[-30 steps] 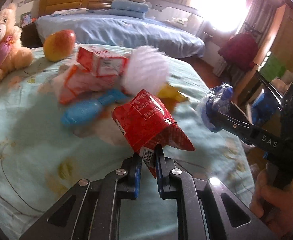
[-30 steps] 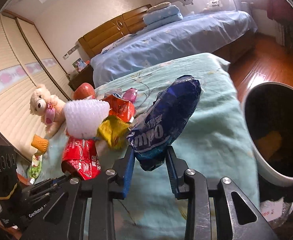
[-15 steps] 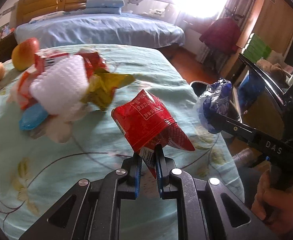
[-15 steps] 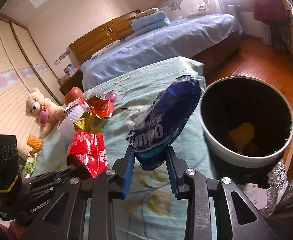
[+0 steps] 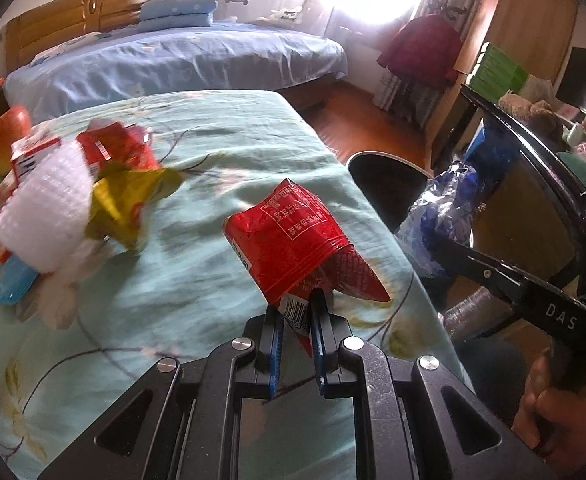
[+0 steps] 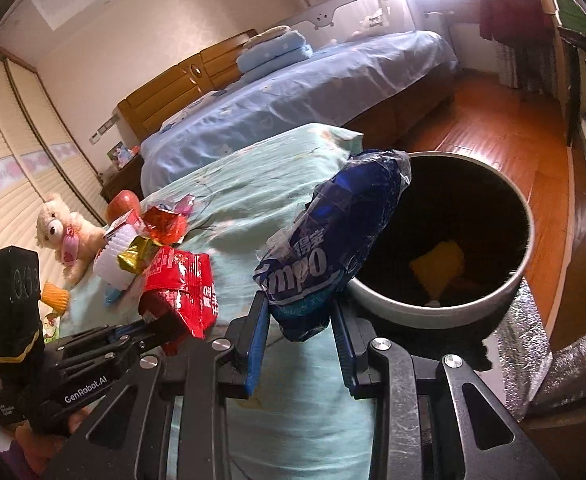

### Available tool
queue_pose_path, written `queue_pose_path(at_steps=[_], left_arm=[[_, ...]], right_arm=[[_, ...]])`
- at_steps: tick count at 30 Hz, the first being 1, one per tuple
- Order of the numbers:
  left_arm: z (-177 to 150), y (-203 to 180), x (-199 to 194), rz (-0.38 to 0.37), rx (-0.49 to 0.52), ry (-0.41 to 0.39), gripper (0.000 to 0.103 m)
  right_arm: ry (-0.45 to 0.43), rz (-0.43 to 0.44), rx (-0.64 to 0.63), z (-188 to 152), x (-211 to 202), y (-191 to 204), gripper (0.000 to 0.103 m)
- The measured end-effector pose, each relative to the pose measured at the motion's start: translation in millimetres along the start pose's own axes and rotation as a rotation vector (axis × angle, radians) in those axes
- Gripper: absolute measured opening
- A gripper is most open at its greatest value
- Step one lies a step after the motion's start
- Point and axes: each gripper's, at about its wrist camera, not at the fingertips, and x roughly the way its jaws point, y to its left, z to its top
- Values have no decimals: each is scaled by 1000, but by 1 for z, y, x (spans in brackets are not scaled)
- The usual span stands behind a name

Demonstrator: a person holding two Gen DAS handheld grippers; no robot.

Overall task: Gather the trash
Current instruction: 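Carry the red and blue snack bags over the trash bin with both tools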

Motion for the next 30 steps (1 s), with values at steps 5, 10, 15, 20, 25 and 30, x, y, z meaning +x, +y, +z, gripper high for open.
queue_pose_path(at_steps=[5, 10, 15, 20, 25, 30], left_arm=[[9, -10, 15, -4, 27, 6, 11], [17, -19, 28, -10, 51, 14, 11], [30, -38, 40, -16, 83, 17, 11], [41, -52, 53, -17, 108, 21, 12], [51, -62, 66, -14, 123, 30, 12], [61, -72, 83, -23, 135, 58, 12]], right_arm=[[-9, -26, 17, 3, -4, -14, 31], [-16, -51, 34, 7, -6, -28, 31], [-15, -77, 47, 13, -4, -44, 31], [-6, -99, 52, 18, 0, -59, 32], [4, -121, 50, 24, 3, -71, 32], [15, -135, 56, 31, 7, -83, 32]])
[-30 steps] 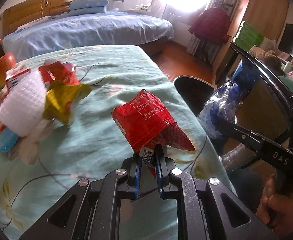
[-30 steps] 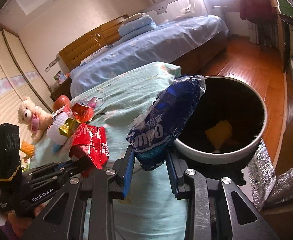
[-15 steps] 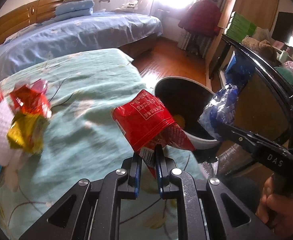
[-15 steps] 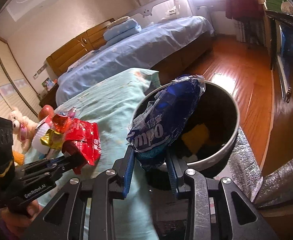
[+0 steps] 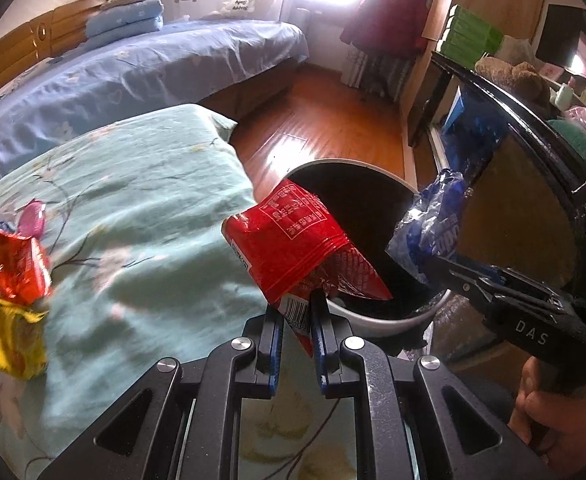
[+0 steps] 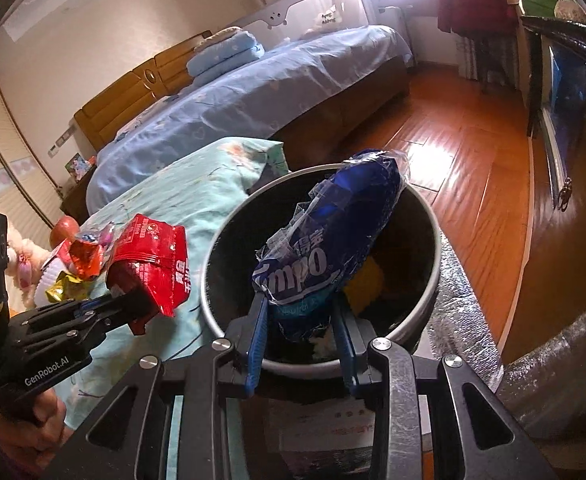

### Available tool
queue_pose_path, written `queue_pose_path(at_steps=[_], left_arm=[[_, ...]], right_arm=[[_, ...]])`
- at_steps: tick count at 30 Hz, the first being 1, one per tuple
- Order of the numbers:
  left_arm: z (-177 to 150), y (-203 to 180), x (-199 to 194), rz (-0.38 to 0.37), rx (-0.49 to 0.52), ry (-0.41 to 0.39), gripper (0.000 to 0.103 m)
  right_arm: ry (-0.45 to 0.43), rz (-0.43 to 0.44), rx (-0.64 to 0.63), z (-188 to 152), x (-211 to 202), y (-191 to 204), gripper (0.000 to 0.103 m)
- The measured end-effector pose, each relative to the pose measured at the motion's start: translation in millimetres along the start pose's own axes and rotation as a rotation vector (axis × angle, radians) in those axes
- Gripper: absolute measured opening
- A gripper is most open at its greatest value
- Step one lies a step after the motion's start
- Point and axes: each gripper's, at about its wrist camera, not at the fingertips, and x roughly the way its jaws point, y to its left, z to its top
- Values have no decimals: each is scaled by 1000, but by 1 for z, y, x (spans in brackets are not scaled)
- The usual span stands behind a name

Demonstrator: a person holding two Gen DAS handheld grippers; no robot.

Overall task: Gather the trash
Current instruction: 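Carry the red and blue snack bags over the trash bin with both tools, then open both tools to drop the snack bags into the bin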

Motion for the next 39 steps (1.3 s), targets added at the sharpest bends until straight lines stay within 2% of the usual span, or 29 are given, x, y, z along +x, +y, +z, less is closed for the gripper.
queue_pose_path(at_steps=[23, 27, 29, 30, 31, 32, 35, 39], left_arm=[[35, -22, 45, 26, 43, 38, 14], [34, -23, 48, 27, 39, 40, 19], [32, -23, 46, 28, 40, 38, 28], [31, -23, 44, 28, 39, 34, 33], [29, -22, 42, 32, 38, 30, 43], [26, -20, 37, 35, 32, 19, 48], [13, -12, 23, 29, 7, 3, 50], [-11, 5, 0, 31, -48, -23, 55]], right_arm=[[35, -23, -6, 18, 18, -19, 34], [43, -25, -4, 21, 21, -20, 36], [49, -27, -6, 22, 22, -21, 37], [50, -26, -5, 22, 22, -21, 40], [52, -27, -4, 23, 22, -21, 44], [53, -27, -1, 23, 22, -22, 47], [43, -26, 11, 21, 17, -21, 53], [14, -5, 22, 14, 10, -13, 72]])
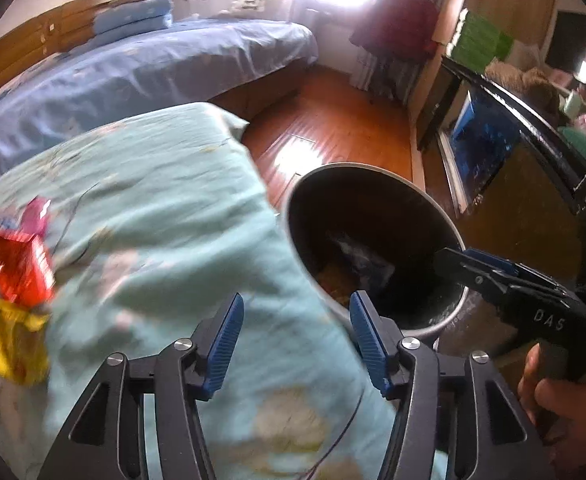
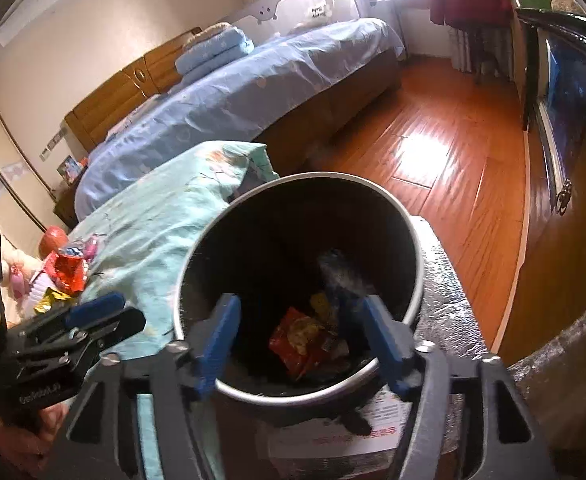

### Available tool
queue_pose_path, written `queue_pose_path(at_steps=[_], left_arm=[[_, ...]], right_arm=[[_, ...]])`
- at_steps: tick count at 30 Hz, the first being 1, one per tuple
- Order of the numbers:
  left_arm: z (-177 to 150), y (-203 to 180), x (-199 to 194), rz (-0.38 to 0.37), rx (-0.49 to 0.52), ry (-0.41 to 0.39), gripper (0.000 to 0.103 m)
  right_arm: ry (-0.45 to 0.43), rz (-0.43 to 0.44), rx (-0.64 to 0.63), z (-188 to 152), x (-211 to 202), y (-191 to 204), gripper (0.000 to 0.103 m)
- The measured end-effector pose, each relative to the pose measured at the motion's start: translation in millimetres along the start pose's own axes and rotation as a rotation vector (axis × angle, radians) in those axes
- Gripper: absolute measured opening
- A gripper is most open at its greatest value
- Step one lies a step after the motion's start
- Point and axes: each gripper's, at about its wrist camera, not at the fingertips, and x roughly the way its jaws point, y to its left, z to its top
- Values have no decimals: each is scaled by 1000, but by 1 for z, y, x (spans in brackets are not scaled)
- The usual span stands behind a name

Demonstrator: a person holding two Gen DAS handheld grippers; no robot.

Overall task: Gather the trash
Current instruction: 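Open both tools to drop the snack bags into the bin, then grasp the blue scrub brush with the left tool while the right tool grasps the yellow wrapper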

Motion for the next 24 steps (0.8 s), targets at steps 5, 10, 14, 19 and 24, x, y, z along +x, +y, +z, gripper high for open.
queue_pose_path(at_steps=[5, 10, 14, 19, 24], left_arm=[[-31, 22, -34, 33, -56, -43, 56], [-60, 41, -65, 66, -113, -72, 57], [-76, 58, -87, 87, -142, -86, 57], [-101, 84, -117, 140, -175, -105, 57], [-118, 109, -138, 175, -232, -120, 57]], right_arm=[[-9, 44, 3, -14, -5, 21, 73], [-15, 90, -13, -27, -10, 48, 76], [-7, 140, -37, -37, -9, 76, 78], [14, 197, -83, -49, -7, 113, 79], [41, 239, -137, -60, 1, 146, 80]])
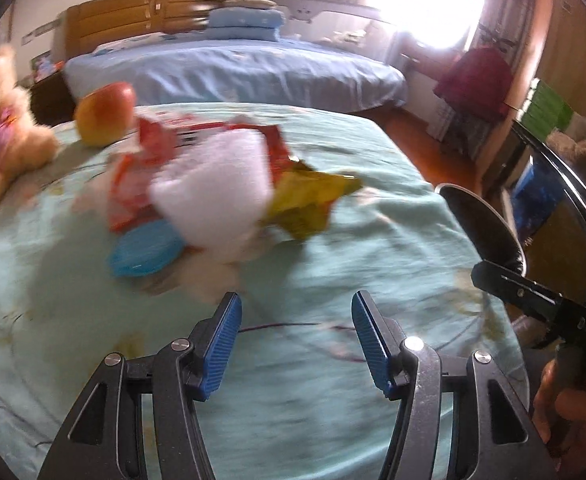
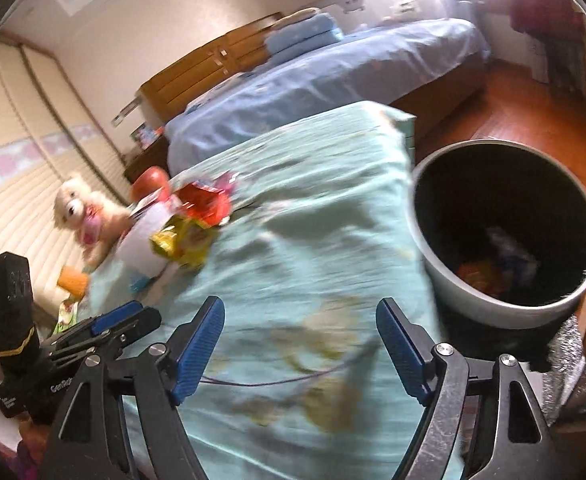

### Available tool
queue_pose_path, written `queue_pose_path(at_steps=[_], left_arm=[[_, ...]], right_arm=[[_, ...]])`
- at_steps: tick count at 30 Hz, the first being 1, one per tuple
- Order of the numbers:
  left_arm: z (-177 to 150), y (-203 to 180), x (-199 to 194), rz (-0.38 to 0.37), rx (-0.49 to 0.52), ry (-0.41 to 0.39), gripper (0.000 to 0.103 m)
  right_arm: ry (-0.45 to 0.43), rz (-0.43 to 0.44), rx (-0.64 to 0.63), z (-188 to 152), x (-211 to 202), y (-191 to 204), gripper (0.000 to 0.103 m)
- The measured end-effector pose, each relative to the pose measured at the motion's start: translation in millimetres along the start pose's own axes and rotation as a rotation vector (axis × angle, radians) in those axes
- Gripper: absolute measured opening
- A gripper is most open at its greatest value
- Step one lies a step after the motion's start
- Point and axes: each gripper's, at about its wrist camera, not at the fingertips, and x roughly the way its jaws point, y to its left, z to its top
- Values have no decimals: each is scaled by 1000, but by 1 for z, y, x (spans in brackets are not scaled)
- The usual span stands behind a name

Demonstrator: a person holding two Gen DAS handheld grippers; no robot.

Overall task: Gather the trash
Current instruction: 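Grasp the blue scrub brush with the left tool while the right tool grasps the yellow wrapper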

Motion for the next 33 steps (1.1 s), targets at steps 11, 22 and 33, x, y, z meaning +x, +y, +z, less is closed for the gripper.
queue_pose_path(at_steps=[11, 22, 33], left_arm=[[-2, 43, -10, 68, -54, -7, 58], [21, 70, 12, 120, 61, 46, 65], [47, 78, 52, 83, 133, 92, 65]], right_arm=[[46, 57, -69, -1, 29, 47, 80], [74, 74, -135, 8, 60, 76, 80], [73, 56, -178, 25, 91, 93, 72]])
